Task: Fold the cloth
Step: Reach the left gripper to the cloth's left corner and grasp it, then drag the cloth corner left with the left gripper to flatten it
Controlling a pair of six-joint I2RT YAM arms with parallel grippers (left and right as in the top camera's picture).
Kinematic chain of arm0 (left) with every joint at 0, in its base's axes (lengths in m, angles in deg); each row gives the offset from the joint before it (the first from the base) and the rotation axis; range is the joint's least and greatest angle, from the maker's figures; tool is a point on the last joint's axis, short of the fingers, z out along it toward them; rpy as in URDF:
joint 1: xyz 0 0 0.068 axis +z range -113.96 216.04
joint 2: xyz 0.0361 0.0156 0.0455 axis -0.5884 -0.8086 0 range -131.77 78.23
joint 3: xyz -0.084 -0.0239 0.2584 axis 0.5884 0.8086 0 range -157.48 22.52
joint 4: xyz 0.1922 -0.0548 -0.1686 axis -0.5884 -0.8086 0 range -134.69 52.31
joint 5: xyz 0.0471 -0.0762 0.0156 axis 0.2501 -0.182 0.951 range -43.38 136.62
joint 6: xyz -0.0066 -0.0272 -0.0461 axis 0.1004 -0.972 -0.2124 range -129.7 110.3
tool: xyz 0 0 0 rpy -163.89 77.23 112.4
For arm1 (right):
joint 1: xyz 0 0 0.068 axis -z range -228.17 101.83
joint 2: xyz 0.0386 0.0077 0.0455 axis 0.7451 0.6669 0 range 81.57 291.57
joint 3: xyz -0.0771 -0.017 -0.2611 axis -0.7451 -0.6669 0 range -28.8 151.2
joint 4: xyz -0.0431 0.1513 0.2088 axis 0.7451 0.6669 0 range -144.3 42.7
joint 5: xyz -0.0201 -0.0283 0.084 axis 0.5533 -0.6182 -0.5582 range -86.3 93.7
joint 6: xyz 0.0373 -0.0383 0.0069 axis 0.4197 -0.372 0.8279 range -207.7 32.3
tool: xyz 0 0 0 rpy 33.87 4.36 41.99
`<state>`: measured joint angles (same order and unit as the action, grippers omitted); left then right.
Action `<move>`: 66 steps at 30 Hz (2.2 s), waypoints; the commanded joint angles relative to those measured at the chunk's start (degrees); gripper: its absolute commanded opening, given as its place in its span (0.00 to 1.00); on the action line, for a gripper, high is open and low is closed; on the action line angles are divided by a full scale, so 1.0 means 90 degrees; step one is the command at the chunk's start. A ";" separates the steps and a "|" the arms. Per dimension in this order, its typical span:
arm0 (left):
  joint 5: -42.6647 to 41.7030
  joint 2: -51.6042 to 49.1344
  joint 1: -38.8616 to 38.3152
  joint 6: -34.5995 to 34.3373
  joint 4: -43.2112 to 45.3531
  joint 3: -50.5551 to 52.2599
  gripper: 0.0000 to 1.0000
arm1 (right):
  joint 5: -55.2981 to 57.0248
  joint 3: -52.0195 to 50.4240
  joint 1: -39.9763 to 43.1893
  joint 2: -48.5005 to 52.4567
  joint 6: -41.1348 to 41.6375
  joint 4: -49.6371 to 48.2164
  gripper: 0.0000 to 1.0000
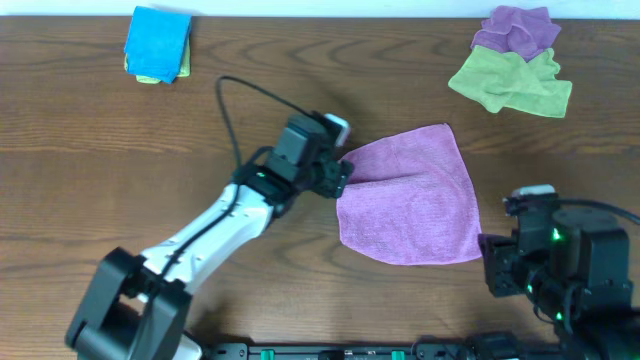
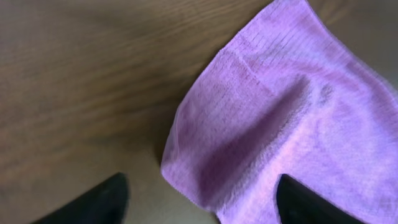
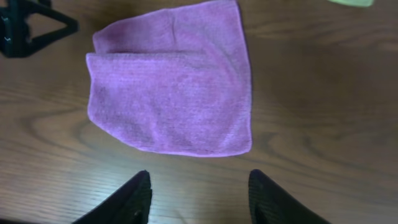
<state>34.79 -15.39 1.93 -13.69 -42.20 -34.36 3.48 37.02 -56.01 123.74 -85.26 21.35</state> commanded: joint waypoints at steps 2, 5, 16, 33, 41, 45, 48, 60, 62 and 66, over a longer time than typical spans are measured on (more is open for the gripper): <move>0.1098 -0.0369 -0.0257 0.0306 0.0182 -0.0194 0.42 | 0.0216 -0.0005 0.0041 -0.0204 0.0104 0.0083 0.38; 0.1110 -0.0527 -0.0274 0.0306 0.0325 -0.0194 0.07 | 0.0219 -0.0005 0.0041 -0.0248 0.0104 0.0214 0.31; 0.0976 -0.1144 -0.0262 0.0304 0.0891 -0.0194 0.06 | 0.0189 -0.0005 0.0041 -0.0248 0.0301 0.0362 0.20; 0.0505 -0.1778 -0.0267 0.0301 0.1273 -0.0194 0.06 | 0.0182 -0.0005 0.0041 -0.0245 0.0323 0.0454 0.37; 0.0527 -0.2042 -0.0267 0.0301 0.1389 -0.0194 0.06 | 0.0087 -0.0005 0.0041 -0.0245 0.0418 0.0457 0.42; 0.0750 -0.2169 -0.0255 0.0306 0.1557 -0.0194 0.06 | 0.0005 -0.0005 0.0041 -0.0245 0.0418 0.0457 0.42; 0.1273 -0.2171 -0.0250 0.0311 0.1574 -0.0194 0.06 | -0.0010 -0.0005 0.0041 -0.0245 0.0418 0.0466 0.42; 0.1559 -0.2181 0.0087 0.1013 0.1581 -0.0194 0.05 | -0.0005 -0.0005 0.0041 -0.0245 0.0418 0.0476 0.45; 0.1552 -0.2181 0.0206 0.1047 0.1579 -0.0194 0.06 | -0.0005 -0.0005 0.0041 -0.0245 0.0418 0.0478 0.45; 0.1552 -0.2181 0.0476 0.1095 0.1576 -0.0194 0.06 | -0.0002 -0.0005 0.0041 -0.0245 0.0418 0.0478 0.46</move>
<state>47.18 -34.19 4.58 -5.69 -28.22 -35.17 3.67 37.02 -55.96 121.77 -82.16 25.57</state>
